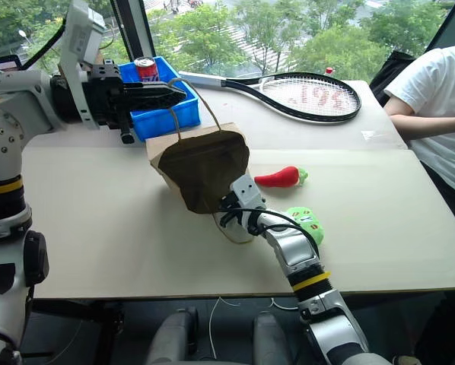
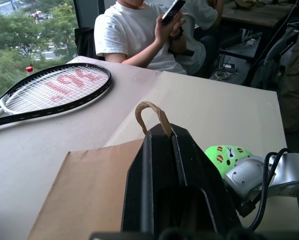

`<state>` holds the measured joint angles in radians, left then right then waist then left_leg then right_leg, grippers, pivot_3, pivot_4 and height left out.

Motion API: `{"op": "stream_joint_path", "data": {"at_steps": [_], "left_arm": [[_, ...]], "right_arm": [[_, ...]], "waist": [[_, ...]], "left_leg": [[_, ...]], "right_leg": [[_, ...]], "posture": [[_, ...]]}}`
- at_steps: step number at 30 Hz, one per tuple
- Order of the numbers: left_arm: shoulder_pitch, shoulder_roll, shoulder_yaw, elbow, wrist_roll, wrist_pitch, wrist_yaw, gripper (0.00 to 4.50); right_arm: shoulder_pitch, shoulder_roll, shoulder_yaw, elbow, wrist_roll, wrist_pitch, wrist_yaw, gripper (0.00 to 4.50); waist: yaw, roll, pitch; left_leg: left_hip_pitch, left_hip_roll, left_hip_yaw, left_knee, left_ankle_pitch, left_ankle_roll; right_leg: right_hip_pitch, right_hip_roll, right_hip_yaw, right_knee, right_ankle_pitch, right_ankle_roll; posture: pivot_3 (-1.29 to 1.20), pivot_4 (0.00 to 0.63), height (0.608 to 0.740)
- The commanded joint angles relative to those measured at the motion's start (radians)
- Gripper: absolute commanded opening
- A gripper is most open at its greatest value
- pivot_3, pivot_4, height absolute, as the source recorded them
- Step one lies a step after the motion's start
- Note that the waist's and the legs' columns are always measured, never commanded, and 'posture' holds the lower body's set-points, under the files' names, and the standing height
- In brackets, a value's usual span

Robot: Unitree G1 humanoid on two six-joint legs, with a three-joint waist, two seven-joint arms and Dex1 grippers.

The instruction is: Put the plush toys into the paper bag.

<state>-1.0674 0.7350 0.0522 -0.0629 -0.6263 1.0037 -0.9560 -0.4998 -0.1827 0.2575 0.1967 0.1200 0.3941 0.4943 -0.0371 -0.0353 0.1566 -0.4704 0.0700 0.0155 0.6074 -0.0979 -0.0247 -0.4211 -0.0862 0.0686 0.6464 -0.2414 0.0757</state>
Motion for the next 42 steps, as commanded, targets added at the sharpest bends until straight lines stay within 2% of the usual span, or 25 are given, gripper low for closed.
{"op": "stream_joint_path", "data": {"at_steps": [1,9,17,18,20,23,30,33,36,39,42], "left_arm": [[0.016,0.011,0.055,-0.021,-0.003,-0.03,0.033,0.0],[0.212,-0.03,0.093,-0.152,-0.036,-0.014,0.132,0.0],[0.296,-0.057,0.101,-0.199,-0.054,-0.026,0.184,0.0],[0.305,-0.058,0.099,-0.201,-0.054,-0.03,0.185,0.0],[0.318,-0.061,0.099,-0.203,-0.053,-0.037,0.188,0.0],[0.335,-0.069,0.093,-0.204,-0.053,-0.047,0.191,0.0],[0.342,-0.089,0.074,-0.184,-0.046,-0.077,0.191,0.0],[0.341,-0.089,0.075,-0.181,-0.049,-0.077,0.191,0.0],[0.339,-0.09,0.076,-0.182,-0.052,-0.073,0.192,0.0],[0.339,-0.097,0.075,-0.192,-0.056,-0.072,0.198,0.0],[0.347,-0.106,0.081,-0.21,-0.067,-0.067,0.208,0.0]], "right_arm": [[0.025,-0.017,0.006,-0.008,-0.015,0.048,0.018,0.02],[-0.013,-0.044,-0.045,-0.125,0.047,0.089,0.08,0.02],[-0.054,-0.083,-0.101,-0.282,0.157,0.22,0.16,0.02],[-0.058,-0.099,-0.116,-0.315,0.175,0.248,0.17,0.66],[-0.066,-0.137,-0.139,-0.373,0.205,0.293,0.189,1.06],[-0.082,-0.2,-0.19,-0.45,0.266,0.37,0.21,2.28],[-0.093,-0.439,-0.355,-0.566,0.443,0.563,0.311,4.48],[-0.089,-0.536,-0.416,-0.565,0.494,0.612,0.345,4.48],[-0.069,-0.666,-0.452,-0.5,0.474,0.604,0.384,4.48],[-0.066,-0.735,-0.399,-0.39,0.386,0.515,0.385,4.48],[-0.111,-0.725,-0.32,-0.263,0.293,0.423,0.364,4.48]], "waist": [[-0.001,0.0,0.0],[0.001,0.0,0.0],[0.0,0.0,0.0],[0.0,0.0,0.0],[0.003,0.0,0.0],[0.011,0.0,0.0],[0.026,0.0,0.0],[0.026,-0.001,0.0],[0.025,-0.001,0.0],[0.025,-0.001,0.0],[0.021,-0.001,0.001]], "left_leg": [[0.0,0.0,0.0,0.0,0.0,0.0],[-0.001,0.0,0.0,0.0,0.0,0.0],[-0.002,0.0,0.0,0.0,0.0,0.0],[-0.002,0.0,0.0,0.0,0.0,0.0],[-0.002,0.0,0.0,0.0,0.0,0.0],[-0.002,0.0,0.0,0.0,0.0,0.0],[-0.002,0.0,0.001,0.0,-0.003,-0.005],[-0.003,0.0,0.002,0.0,-0.002,-0.005],[-0.003,0.0,0.002,0.0,-0.002,-0.004],[-0.003,-0.001,0.002,0.001,-0.002,-0.004],[-0.003,-0.001,0.002,0.001,-0.002,-0.004]], "right_leg": [[0.0,0.0,0.0,0.0,0.0,0.0],[-0.001,0.0,0.0,0.0,0.0,0.0],[-0.001,0.0,0.0,0.0,0.0,0.0],[-0.001,0.0,0.0,0.0,0.0,0.0],[-0.001,0.0,0.0,0.0,0.0,0.0],[-0.001,0.0,0.0,-0.001,0.0,0.0],[-0.001,-0.001,0.0,-0.002,0.0,-0.001],[-0.001,-0.001,0.0,-0.004,0.0,-0.001],[-0.001,-0.002,0.0,-0.004,-0.001,-0.003],[0.0,-0.002,0.0,-0.005,-0.003,-0.007],[-0.001,-0.002,0.0,-0.005,-0.003,-0.007]], "posture": [[0.0,0.15,0.731],[0.0,0.15,0.731],[0.0,0.15,0.731],[0.0,0.15,0.731],[0.0,0.15,0.731],[0.0,0.15,0.731],[0.0,0.15,0.731],[0.0,0.15,0.731],[0.0,0.15,0.731],[0.0,0.15,0.731],[0.0,0.15,0.731]]}}
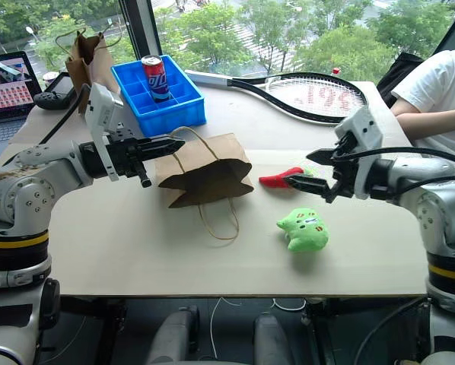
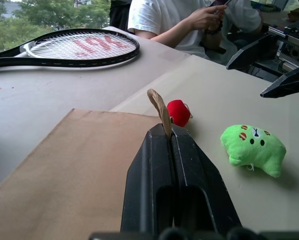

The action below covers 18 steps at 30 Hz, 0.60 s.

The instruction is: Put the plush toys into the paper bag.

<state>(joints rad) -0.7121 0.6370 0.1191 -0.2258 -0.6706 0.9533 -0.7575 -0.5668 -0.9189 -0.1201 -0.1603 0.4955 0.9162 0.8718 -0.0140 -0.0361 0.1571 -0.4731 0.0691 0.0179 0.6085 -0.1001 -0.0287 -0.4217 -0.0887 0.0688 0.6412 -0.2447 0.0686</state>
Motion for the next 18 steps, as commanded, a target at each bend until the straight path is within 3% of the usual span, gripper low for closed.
{"op": "stream_joint_path", "data": {"at_steps": [1,6,13,18], "left_arm": [[-0.004,-0.012,0.017,-0.055,-0.028,-0.013,0.014,0.0],[0.013,-0.013,0.015,-0.069,-0.032,-0.008,0.023,0.0],[0.016,0.001,0.018,-0.081,-0.047,-0.002,0.025,0.0],[0.008,0.011,-0.006,-0.066,-0.046,-0.005,0.007,0.0]], "right_arm": [[-0.064,0.024,0.084,0.136,-0.113,-0.126,-0.025,4.48],[-0.113,0.046,0.183,0.241,-0.203,-0.195,-0.002,4.48],[0.001,-0.129,0.221,0.069,-0.108,-0.013,0.225,4.48],[0.108,-0.097,0.236,0.025,-0.123,0.009,0.161,4.48]], "waist": [[-0.006,0.0,0.0],[-0.005,0.0,0.0],[0.016,0.001,0.001],[0.013,0.0,0.001]], "left_leg": [[0.0,0.0,0.0,0.0,0.0,0.001],[0.0,0.0,0.0,-0.001,0.003,0.005],[-0.003,-0.001,0.0,-0.001,0.003,0.005],[-0.002,-0.001,0.0,0.0,0.002,0.003]], "right_leg": [[0.0,0.0,0.0,0.0,0.0,0.0],[-0.001,0.0,0.0,0.001,0.004,0.006],[-0.001,-0.001,0.0,-0.001,0.003,0.008],[-0.001,-0.001,0.0,-0.002,0.0,0.001]], "posture": [[0.0,0.15,0.731],[0.0,0.15,0.731],[0.0,0.15,0.731],[0.0,0.15,0.731]]}}
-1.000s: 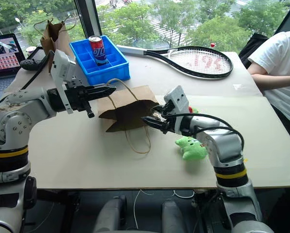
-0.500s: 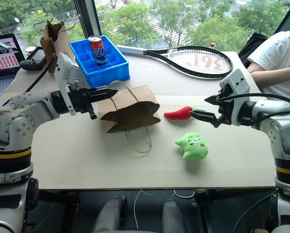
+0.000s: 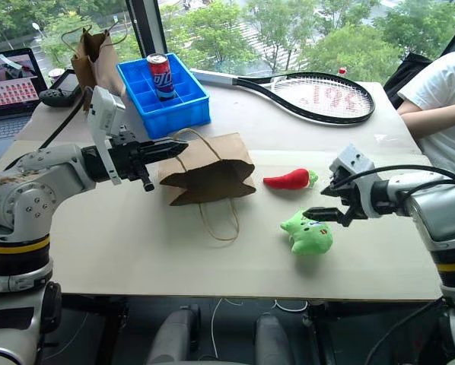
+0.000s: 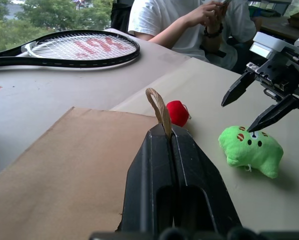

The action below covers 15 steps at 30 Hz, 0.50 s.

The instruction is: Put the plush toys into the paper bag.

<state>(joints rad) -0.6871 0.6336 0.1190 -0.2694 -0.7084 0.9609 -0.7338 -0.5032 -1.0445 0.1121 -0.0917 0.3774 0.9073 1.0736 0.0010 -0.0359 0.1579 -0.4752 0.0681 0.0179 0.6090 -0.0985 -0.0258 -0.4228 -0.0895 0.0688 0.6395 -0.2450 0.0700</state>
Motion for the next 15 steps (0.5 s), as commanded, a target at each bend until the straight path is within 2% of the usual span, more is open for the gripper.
{"op": "stream_joint_path", "data": {"at_steps": [1,3,5,8,10,12,13,14,15], "left_arm": [[-0.023,0.014,-0.008,-0.018,-0.009,-0.012,-0.019,0.0],[-0.035,0.014,-0.013,-0.01,-0.011,-0.01,-0.025,0.0],[-0.047,0.017,-0.019,-0.002,-0.011,-0.008,-0.033,0.0],[-0.07,0.018,-0.025,0.015,-0.012,-0.001,-0.042,0.0],[-0.087,0.017,-0.028,0.023,-0.017,0.007,-0.044,0.0],[-0.104,0.013,-0.028,0.031,-0.023,0.017,-0.043,0.0],[-0.112,0.012,-0.029,0.035,-0.024,0.022,-0.041,0.0],[-0.119,0.011,-0.031,0.038,-0.025,0.027,-0.041,0.0],[-0.126,0.011,-0.034,0.04,-0.025,0.031,-0.041,0.0]], "right_arm": [[0.065,0.051,0.001,-0.049,-0.003,0.029,-0.064,4.24],[0.109,0.081,0.011,-0.059,-0.025,0.023,-0.107,3.79],[0.15,0.098,0.017,-0.074,-0.041,0.004,-0.133,2.96],[0.186,0.105,-0.01,-0.12,-0.027,-0.013,-0.144,2.06],[0.184,0.096,-0.055,-0.155,0.007,-0.003,-0.131,1.27],[0.162,0.085,-0.102,-0.198,0.056,0.028,-0.111,0.73],[0.14,0.085,-0.126,-0.223,0.09,0.053,-0.102,0.33],[0.115,0.088,-0.147,-0.245,0.123,0.08,-0.098,0.08],[0.087,0.098,-0.163,-0.264,0.153,0.106,-0.1,0.03]], "waist": [[-0.004,0.0,0.0],[-0.009,0.0,0.0],[-0.01,0.0,0.0],[-0.01,0.0,0.0],[-0.01,-0.001,0.0],[-0.011,-0.001,0.0],[-0.011,-0.001,0.0],[-0.013,-0.001,0.0],[-0.015,-0.001,0.0]], "left_leg": [[0.001,0.0,0.0,0.0,-0.001,-0.002],[0.001,0.0,0.0,0.001,-0.002,-0.004],[0.001,0.0,0.0,0.001,-0.001,-0.002],[0.001,0.0,-0.001,0.001,0.001,0.001],[0.001,0.0,-0.001,0.001,0.001,0.001],[0.001,0.0,-0.001,0.001,0.001,0.001],[0.001,0.0,-0.001,0.001,0.001,0.001],[0.001,0.0,-0.001,0.001,0.001,0.001],[0.001,0.0,-0.001,0.001,0.001,0.001]], "right_leg": [[0.0,0.0,0.0,0.0,0.0,0.0],[0.0,0.0,0.0,0.002,0.0,0.0],[0.0,0.0,0.0,0.002,0.001,0.001],[0.001,0.001,0.0,0.002,0.002,0.004],[0.002,0.0,0.0,0.001,0.002,0.005],[0.001,0.0,0.0,0.002,0.002,0.004],[0.001,0.0,0.0,0.002,0.002,0.004],[0.001,0.0,0.0,0.002,0.002,0.004],[0.001,0.0,0.0,0.002,0.002,0.004]], "posture": [[0.0,0.15,0.731],[0.0,0.15,0.731],[0.0,0.15,0.731],[0.0,0.15,0.731],[0.0,0.15,0.731],[0.0,0.15,0.731],[0.0,0.15,0.731],[0.0,0.15,0.731],[0.0,0.15,0.731]]}}
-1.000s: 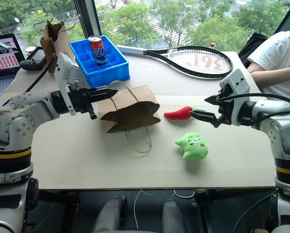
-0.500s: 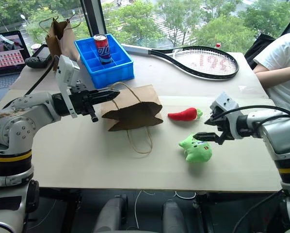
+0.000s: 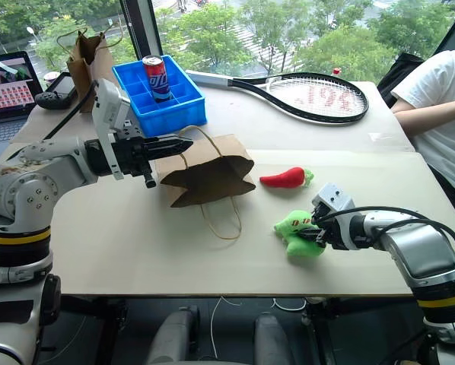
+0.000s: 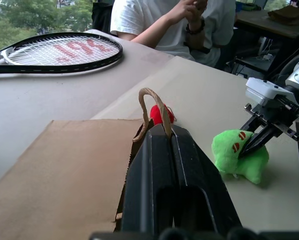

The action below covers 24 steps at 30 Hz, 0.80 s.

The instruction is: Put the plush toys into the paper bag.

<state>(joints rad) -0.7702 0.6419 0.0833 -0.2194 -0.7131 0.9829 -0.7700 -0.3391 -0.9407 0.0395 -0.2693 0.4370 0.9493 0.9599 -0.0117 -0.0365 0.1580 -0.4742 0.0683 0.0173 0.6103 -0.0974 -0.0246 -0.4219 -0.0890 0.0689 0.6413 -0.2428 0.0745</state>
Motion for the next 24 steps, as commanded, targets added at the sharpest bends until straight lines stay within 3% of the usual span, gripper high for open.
{"op": "stream_joint_path", "data": {"at_steps": [1,7,13,18,24], "left_arm": [[-0.05,0.001,-0.001,-0.006,-0.019,0.012,-0.005,0.0],[-0.076,-0.008,-0.018,0.01,-0.01,0.017,-0.008,0.0],[-0.111,-0.055,-0.021,0.005,-0.034,0.037,0.01,0.0],[-0.115,-0.11,-0.016,0.006,-0.048,0.045,0.052,0.0],[-0.109,-0.151,-0.002,-0.022,-0.083,0.072,0.09,0.0]], "right_arm": [[-0.108,0.011,-0.098,-0.098,0.115,0.084,0.001,0.03],[-0.244,0.187,-0.086,-0.117,0.195,0.194,-0.136,0.03],[-0.351,0.487,-0.011,0.033,0.133,0.167,-0.34,0.03],[-0.386,0.738,-0.072,0.233,0.12,0.084,-0.49,0.03],[-0.408,0.881,-0.16,0.407,0.116,-0.056,-0.584,0.03]], "waist": [[-0.004,0.0,0.0],[-0.003,0.0,0.0],[-0.001,0.0,0.0],[-0.001,0.0,0.0],[-0.002,0.0,0.0]], "left_leg": [[0.0,0.0,0.0,0.0,0.0,0.0],[0.0,0.0,-0.001,-0.001,0.0,0.0],[-0.001,0.0,-0.002,-0.001,0.0,0.0],[-0.001,0.0,-0.001,-0.001,0.0,0.001],[-0.001,0.001,-0.002,-0.001,0.0,0.001]], "right_leg": [[0.0,0.0,0.0,0.0,0.0,0.0],[0.0,0.001,0.0,0.0,0.001,0.001],[-0.001,0.001,0.0,0.001,0.002,0.001],[-0.001,0.001,0.0,0.001,0.002,0.001],[-0.001,0.002,0.0,0.003,0.002,0.001]], "posture": [[0.0,0.15,0.731],[0.0,0.15,0.731],[0.0,0.15,0.731],[0.0,0.15,0.731],[0.0,0.15,0.731]]}}
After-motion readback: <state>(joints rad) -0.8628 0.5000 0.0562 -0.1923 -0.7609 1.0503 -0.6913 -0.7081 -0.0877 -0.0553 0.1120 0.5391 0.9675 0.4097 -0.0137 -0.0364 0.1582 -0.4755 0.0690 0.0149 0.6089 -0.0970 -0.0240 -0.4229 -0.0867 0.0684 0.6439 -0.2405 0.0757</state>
